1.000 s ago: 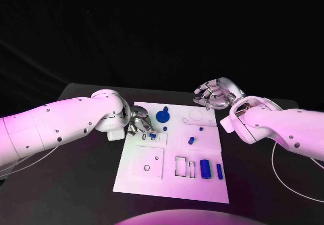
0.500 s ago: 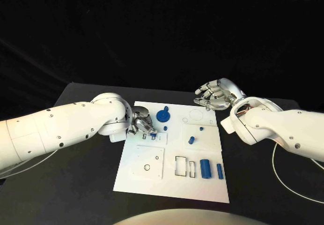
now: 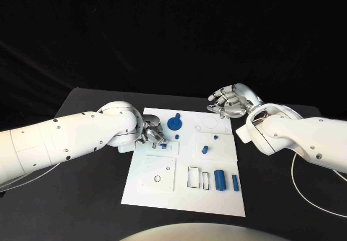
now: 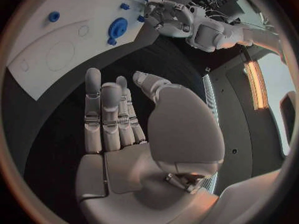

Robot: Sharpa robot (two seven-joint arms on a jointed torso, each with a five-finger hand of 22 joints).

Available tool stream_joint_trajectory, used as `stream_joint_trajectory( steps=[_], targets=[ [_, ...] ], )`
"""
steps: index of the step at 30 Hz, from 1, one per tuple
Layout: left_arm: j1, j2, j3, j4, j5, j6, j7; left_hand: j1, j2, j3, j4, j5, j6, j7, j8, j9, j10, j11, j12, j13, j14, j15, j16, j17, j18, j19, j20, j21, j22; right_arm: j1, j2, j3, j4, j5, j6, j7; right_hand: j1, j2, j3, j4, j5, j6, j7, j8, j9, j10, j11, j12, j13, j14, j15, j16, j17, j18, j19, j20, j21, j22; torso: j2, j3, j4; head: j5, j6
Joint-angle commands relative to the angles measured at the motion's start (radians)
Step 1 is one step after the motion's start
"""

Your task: Assemble the parts on the task board

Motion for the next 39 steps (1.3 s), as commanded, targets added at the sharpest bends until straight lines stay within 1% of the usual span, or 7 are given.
stream_joint_trajectory(
  steps=[1, 5, 8, 10, 16, 23, 39],
  targets=[
    [-0.001, 0.003, 0.000, 0.003, -0.027, 0.011, -0.002, -0.005, 0.002, 0.222, -0.229, 0.007, 0.003, -0.001, 0.006, 0.002, 0.005, 0.001, 0.002, -0.003, 0.034, -0.004, 0.003, 0.001, -0.013, 0.005, 0.000, 0.004, 0.001, -0.001, 0.000, 0.000, 0.009, -0.001, 0.002, 0.011, 0.003, -0.006, -0.002, 0.002, 0.005, 0.002, 0.006, -0.003, -0.001, 0.008, 0.002, -0.006, -0.001, 0.000, 0.005, -0.003, -0.001, 0.004, 0.005, 0.000, -0.006, -0.001, 0.000, -0.0002, 0.0002, 0.001, -0.002],
    [-0.001, 0.003, 0.000, 0.005, -0.031, 0.018, -0.002, -0.006, 0.002, 0.223, -0.230, 0.012, 0.005, -0.002, 0.006, 0.003, 0.005, 0.000, 0.002, -0.004, 0.034, -0.005, 0.003, 0.002, -0.013, 0.005, -0.001, 0.005, 0.002, -0.002, 0.000, 0.000, 0.015, 0.001, 0.004, 0.014, 0.002, -0.006, -0.004, 0.003, 0.005, 0.001, 0.007, -0.004, -0.002, 0.009, 0.002, -0.008, -0.004, -0.001, 0.005, -0.005, -0.002, 0.004, 0.006, 0.000, -0.007, -0.002, 0.000, -0.0004, 0.0006, 0.001, -0.003],
    [-0.001, 0.003, -0.001, 0.007, -0.032, 0.027, -0.002, -0.010, -0.002, 0.223, -0.233, 0.028, 0.008, -0.004, 0.006, 0.004, 0.006, -0.002, 0.000, -0.007, 0.034, -0.006, 0.003, 0.002, -0.013, 0.005, -0.002, 0.006, 0.002, -0.002, 0.000, 0.000, 0.017, 0.006, 0.006, 0.018, -0.010, -0.011, -0.022, 0.006, 0.003, 0.001, 0.007, -0.006, -0.004, 0.014, 0.003, -0.015, -0.016, 0.000, 0.007, -0.009, 0.000, 0.004, 0.007, 0.001, -0.013, -0.006, 0.000, 0.0000, 0.0005, 0.002, -0.003],
    [-0.002, 0.003, -0.001, 0.007, -0.032, 0.033, -0.002, -0.016, -0.005, 0.222, -0.235, 0.054, 0.012, -0.005, 0.006, 0.006, 0.009, -0.003, 0.000, -0.005, 0.034, -0.007, 0.003, 0.002, -0.013, 0.005, -0.003, 0.007, 0.004, -0.002, 0.000, 0.000, 0.019, 0.008, 0.007, 0.020, -0.014, -0.011, -0.029, 0.006, 0.003, 0.002, 0.007, -0.006, -0.004, 0.016, 0.003, -0.017, -0.020, 0.001, 0.007, -0.011, 0.001, 0.004, 0.008, 0.001, -0.015, -0.007, -0.001, -0.0003, 0.0000, 0.002, -0.004],
    [-0.002, 0.002, -0.001, 0.009, -0.032, 0.031, -0.001, -0.018, -0.007, 0.221, -0.238, 0.071, 0.015, -0.006, 0.005, 0.007, 0.011, -0.004, 0.000, -0.006, 0.034, -0.008, 0.003, 0.002, -0.014, 0.006, -0.004, 0.009, 0.006, -0.003, 0.000, 0.000, 0.023, 0.010, 0.008, 0.021, -0.015, -0.010, -0.034, 0.006, 0.003, 0.002, 0.006, -0.006, -0.005, 0.017, 0.003, -0.018, -0.022, 0.001, 0.007, -0.012, 0.000, 0.004, 0.009, 0.001, -0.016, -0.008, 0.000, -0.0001, 0.0001, 0.002, -0.002],
    [-0.002, 0.002, -0.001, 0.010, -0.033, 0.034, -0.001, -0.018, -0.007, 0.221, -0.238, 0.073, 0.016, -0.006, 0.005, 0.007, 0.010, -0.004, -0.002, -0.009, 0.035, -0.008, 0.003, 0.002, -0.013, 0.005, -0.004, 0.009, 0.006, -0.003, -0.001, 0.000, 0.025, 0.010, 0.008, 0.022, -0.017, -0.010, -0.039, 0.006, 0.003, 0.002, 0.006, -0.006, -0.005, 0.019, 0.003, -0.020, -0.025, 0.002, 0.007, -0.013, 0.001, 0.004, 0.009, 0.002, -0.018, -0.009, 0.000, -0.0005, 0.0003, 0.003, -0.003],
    [-0.002, 0.003, -0.001, 0.008, -0.044, 0.046, -0.003, -0.018, -0.009, 0.219, -0.242, 0.084, 0.017, -0.007, 0.005, 0.007, 0.009, -0.005, -0.004, -0.012, 0.035, -0.009, 0.003, 0.002, -0.014, 0.006, -0.005, 0.010, 0.007, -0.003, -0.004, 0.000, 0.026, 0.010, 0.007, 0.022, -0.017, -0.010, -0.039, 0.006, 0.003, 0.002, 0.006, -0.006, -0.005, 0.019, 0.003, -0.020, -0.025, 0.002, 0.007, -0.013, 0.001, 0.004, 0.009, 0.002, -0.018, -0.009, 0.000, 0.0000, 0.0001, 0.004, -0.004]
  ],
)
